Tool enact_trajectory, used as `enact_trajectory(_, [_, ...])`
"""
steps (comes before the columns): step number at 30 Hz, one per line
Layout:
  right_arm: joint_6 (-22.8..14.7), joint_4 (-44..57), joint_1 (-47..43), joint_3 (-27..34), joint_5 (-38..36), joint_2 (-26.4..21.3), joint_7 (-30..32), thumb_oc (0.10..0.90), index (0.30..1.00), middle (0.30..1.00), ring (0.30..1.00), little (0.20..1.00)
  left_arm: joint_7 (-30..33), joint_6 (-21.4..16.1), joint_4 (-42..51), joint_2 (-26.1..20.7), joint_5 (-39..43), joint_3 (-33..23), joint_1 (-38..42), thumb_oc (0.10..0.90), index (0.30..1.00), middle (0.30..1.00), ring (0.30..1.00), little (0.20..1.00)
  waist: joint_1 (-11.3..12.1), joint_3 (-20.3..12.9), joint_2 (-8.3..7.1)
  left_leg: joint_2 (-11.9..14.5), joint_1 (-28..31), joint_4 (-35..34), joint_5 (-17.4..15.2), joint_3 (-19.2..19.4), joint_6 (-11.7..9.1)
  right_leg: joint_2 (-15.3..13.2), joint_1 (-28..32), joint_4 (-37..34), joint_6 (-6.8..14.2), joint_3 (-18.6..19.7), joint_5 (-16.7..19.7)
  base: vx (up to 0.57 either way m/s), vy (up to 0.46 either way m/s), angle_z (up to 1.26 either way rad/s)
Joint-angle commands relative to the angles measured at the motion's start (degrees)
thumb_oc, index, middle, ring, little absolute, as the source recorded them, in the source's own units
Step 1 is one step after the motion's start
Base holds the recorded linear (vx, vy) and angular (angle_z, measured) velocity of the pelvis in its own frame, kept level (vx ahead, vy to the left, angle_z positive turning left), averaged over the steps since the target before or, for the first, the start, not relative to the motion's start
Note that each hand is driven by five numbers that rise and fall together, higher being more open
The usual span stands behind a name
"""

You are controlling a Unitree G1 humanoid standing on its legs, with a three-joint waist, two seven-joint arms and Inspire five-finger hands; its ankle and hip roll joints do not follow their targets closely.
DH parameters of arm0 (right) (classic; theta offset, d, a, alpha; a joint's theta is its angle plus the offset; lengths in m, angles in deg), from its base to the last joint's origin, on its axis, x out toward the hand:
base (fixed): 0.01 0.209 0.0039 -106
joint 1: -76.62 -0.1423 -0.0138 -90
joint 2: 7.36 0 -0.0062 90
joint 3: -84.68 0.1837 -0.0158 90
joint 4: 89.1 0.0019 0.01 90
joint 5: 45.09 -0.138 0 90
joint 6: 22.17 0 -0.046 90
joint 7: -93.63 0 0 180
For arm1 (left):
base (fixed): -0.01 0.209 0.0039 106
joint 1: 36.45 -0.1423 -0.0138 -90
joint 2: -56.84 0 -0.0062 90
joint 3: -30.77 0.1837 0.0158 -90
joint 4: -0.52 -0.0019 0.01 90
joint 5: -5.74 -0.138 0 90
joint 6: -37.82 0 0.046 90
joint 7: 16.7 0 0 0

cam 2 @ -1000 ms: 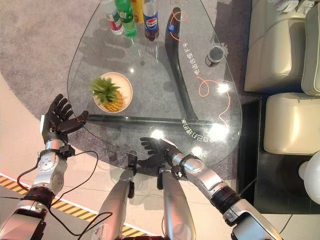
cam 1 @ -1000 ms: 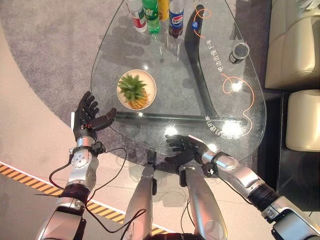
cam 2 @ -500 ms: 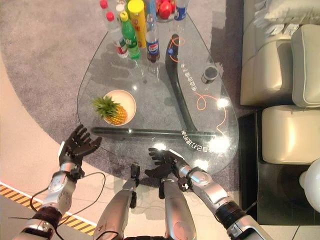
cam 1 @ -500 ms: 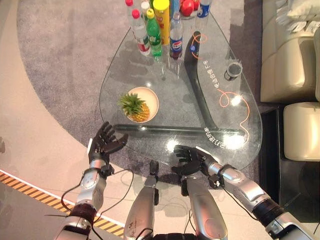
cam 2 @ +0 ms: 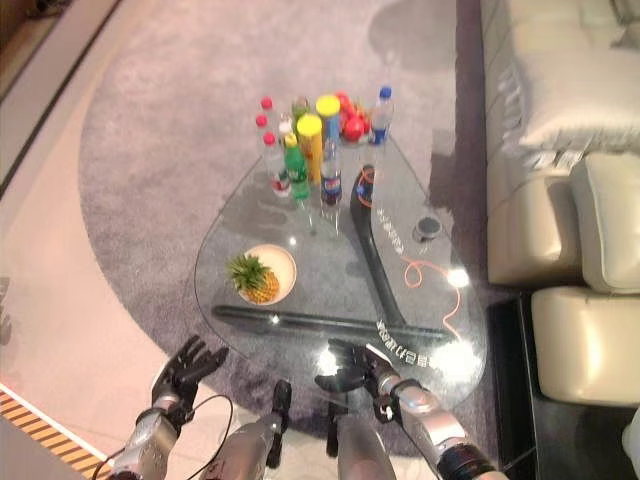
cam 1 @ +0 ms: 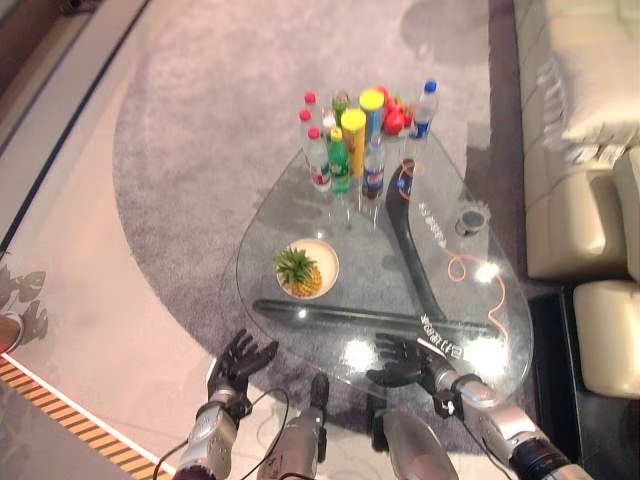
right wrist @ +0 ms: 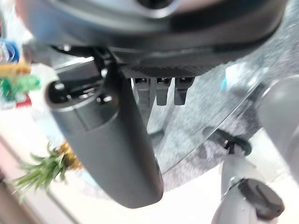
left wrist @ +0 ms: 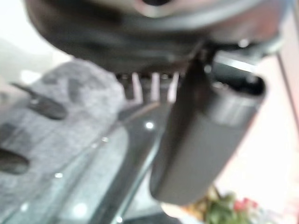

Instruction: Pick up the fruit to the plate

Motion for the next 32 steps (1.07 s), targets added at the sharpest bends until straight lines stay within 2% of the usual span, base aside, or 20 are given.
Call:
enact_trajectory(1, [-2.18,-2.82,2.0,1.08,-0.3,2.82,2.21,0.8,0.9,0.9,0.9,0.9,-2.79,0.71,-2.15,-0.88,-1.63,-1.33,0.17,0.8,0.9,0.9,0.9,0.9,1.05,-4.24,-3.46,-2.48,1.96,-0.68,-3.41,-0.06,-0.4,-1.98,7.0,-11.59,4.38,1.57,6.15,0.1,-0.001,0.08])
enact_trajectory(5, [-3.65,-14.78,1.1,2.71,0.46,4.53,3.8,0.8,0.9,0.9,0.9,0.9,-4.71,2.17,-8.51,0.15,-3.72,-0.52,0.64,0.8,0.9,0.9,0.9,0.9,1.62,-6.28,-3.19,-2.23,3.55,-1.0,-4.01,0.17,-0.25,-2.22,8.95,-12.57,4.56,1.08,6.17,0.09,0.001,0.09])
enact_trajectory(6, [-3.01,-18.1,0.61,3.52,0.01,4.97,4.82,0.8,0.9,0.9,0.9,0.9,-4.52,3.31,-10.61,0.49,-3.68,-0.37,0.89,0.8,0.9,0.9,0.9,0.9,1.75,-6.93,-3.04,-2.14,4.23,-1.32,-4.17,0.15,-0.18,-2.18,9.61,-12.84,4.65,0.98,6.14,0.08,-0.004,0.13])
enact_trajectory(11, [-2.89,-27.51,0.17,6.2,0.15,6.7,6.92,0.8,0.9,0.9,0.9,0.9,-4.27,4.33,-16.8,1.11,-4.78,-0.49,1.41,0.8,0.9,0.9,0.9,0.9,1.66,-8.48,-2.74,-1.76,6.23,-2.45,-4.63,0.58,0.04,-2.15,11.24,-13.74,4.94,1.08,6.16,0.06,-0.004,0.02])
enact_trajectory(15, [-3.76,-34.25,0.11,8.22,2.17,7.76,5.94,0.8,0.9,0.9,0.9,0.9,-4.53,5.9,-19.94,1.6,-5.78,-0.71,1.54,0.8,0.9,0.9,0.9,0.9,1.67,-9.39,-2.37,-1.64,7.46,-3.32,-4.93,0.8,0.27,-2.21,12.08,-14.54,5.18,1.13,6.42,0.02,0.005,0.0])
enact_trajectory(24, [-2.0,-38.89,0.52,9.88,5.04,8.34,4.56,0.8,0.9,0.9,0.9,0.9,-4.83,8.81,-22.88,2.14,-7.24,-1.48,1.25,0.8,0.9,0.9,0.9,0.9,1.47,-10.82,-2.03,-1.29,8.64,-4.73,-5.06,1.61,0.39,-2.31,12.84,-15.39,5.48,1.08,6.59,0.0,0.0,0.0])
enact_trajectory(32, [-2.38,-40.19,0.82,9.88,6.72,8.89,3.22,0.8,0.9,0.9,0.9,0.9,-5.53,8.46,-23.75,2.65,-7.85,-0.92,1.29,0.8,0.9,0.9,0.9,0.9,1.34,-11.47,-2.06,-1.23,9.3,-5.06,-5.42,2.09,0.7,-2.54,13.16,-15.49,5.53,0.91,6.55,0.0,0.0,0.0])
